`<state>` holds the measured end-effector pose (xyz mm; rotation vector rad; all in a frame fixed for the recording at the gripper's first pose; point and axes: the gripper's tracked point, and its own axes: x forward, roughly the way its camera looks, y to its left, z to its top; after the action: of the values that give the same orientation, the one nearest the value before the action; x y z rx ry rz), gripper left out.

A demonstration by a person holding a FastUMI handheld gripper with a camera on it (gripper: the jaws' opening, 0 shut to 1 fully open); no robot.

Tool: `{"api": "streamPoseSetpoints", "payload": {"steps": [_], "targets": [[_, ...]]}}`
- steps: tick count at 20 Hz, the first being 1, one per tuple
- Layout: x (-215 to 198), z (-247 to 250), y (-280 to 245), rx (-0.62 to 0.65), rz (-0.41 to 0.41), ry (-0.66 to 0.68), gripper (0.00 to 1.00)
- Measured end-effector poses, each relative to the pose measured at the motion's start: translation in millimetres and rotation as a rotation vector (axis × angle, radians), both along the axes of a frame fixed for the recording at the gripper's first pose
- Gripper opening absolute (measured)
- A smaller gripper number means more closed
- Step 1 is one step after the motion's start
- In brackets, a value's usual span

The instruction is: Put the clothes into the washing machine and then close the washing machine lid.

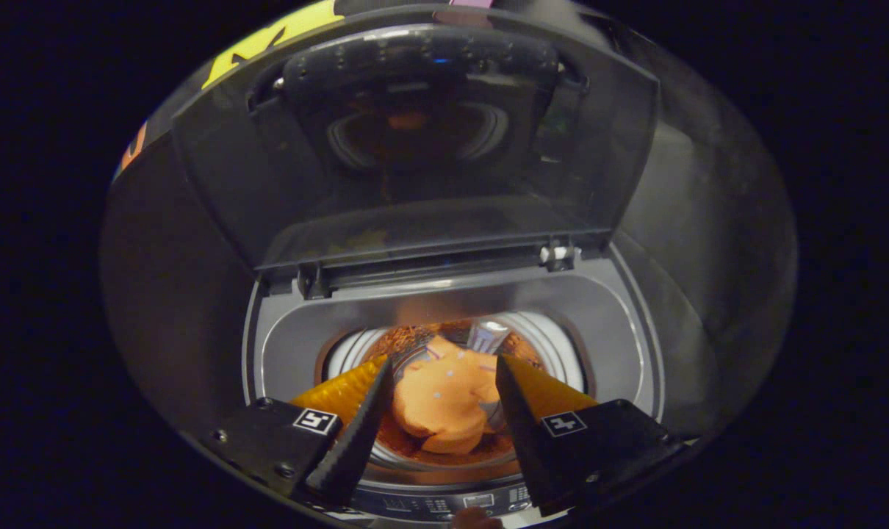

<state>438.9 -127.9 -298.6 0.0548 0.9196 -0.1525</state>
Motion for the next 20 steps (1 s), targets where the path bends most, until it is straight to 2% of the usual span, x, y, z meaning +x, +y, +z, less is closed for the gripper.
{"api": "streamPoseSetpoints", "payload": {"steps": [3, 7, 13, 17, 20], "targets": [[-9, 13, 6, -0.002, 0.036, -0.009, 0.85], [-13, 53, 6, -0.016, 0.058, -0.117, 0.85], [-19, 172, 20, 0.005, 0.117, -0.337, 0.85], [-4, 248, 32, 0.026, 0.149, -0.48, 0.85], [30, 282, 37, 0.035, 0.16, -0.526, 0.85]]}}
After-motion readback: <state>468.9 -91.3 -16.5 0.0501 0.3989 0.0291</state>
